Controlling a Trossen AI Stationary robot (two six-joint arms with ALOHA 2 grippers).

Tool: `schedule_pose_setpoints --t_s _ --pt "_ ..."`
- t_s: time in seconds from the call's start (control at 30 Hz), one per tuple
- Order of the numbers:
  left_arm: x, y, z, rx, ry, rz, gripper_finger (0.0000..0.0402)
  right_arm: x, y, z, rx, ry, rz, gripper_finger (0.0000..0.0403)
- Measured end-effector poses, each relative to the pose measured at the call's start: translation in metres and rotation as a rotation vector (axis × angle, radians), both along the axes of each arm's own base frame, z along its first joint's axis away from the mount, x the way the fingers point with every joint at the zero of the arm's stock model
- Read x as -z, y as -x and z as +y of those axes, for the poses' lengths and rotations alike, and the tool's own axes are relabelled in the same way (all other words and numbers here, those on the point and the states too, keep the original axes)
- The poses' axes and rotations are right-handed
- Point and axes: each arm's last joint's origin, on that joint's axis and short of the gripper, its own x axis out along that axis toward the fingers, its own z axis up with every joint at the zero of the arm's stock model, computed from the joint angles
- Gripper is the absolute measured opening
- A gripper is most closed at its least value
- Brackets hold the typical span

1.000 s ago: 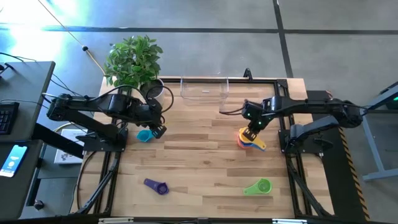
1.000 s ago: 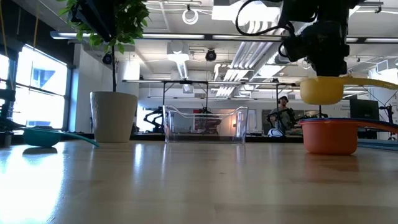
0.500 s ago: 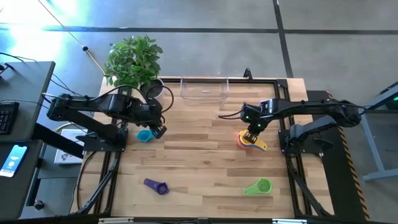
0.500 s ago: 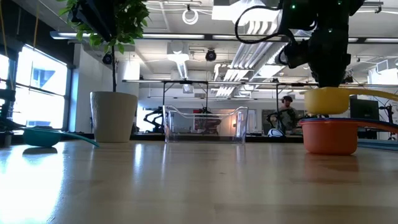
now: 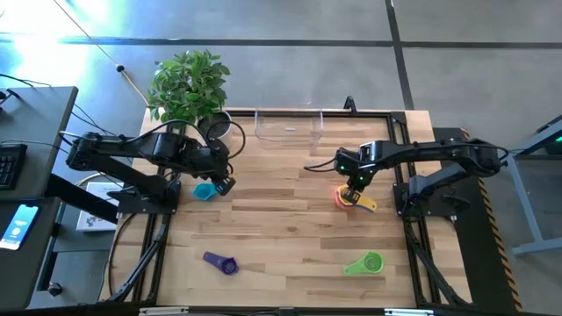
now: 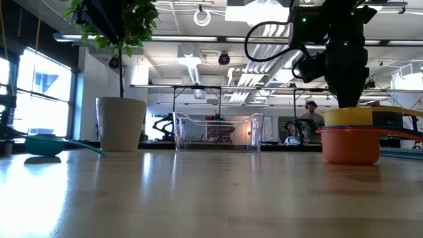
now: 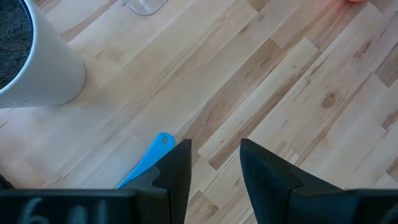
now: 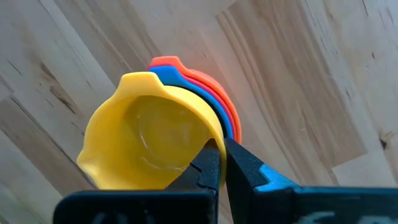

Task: Nest measuring cups in basket
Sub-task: Stack the yellow measuring cup on top of the blue measuring cup, then stack the green measuring cup on top of the yellow measuring cup

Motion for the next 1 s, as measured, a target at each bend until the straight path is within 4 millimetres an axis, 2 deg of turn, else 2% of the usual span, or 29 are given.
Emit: schedule_pose_setpoints --t_s 0.43,0.63,0.77,1.0 --pt "0.000 0.000 0.000 0.000 0.000 0.001 0.0126 0.000 0.000 0.000 -0.002 0.023 0.003 0.0064" --pt "0.000 0.000 0.000 0.002 -0.001 0.001 0.0126 -0.001 0.000 0.000 0.040 -0.003 0.000 0.0075" --pt "0.000 0.000 0.000 0.023 -0.010 0.007 0.0126 -0.011 -0.004 0.001 0.082 -0.035 -0.021 0.0075" --pt "0.000 0.000 0.000 0.024 -0.008 0.007 0.0126 -0.040 -0.017 0.011 0.152 -0.045 -0.103 0.0076"
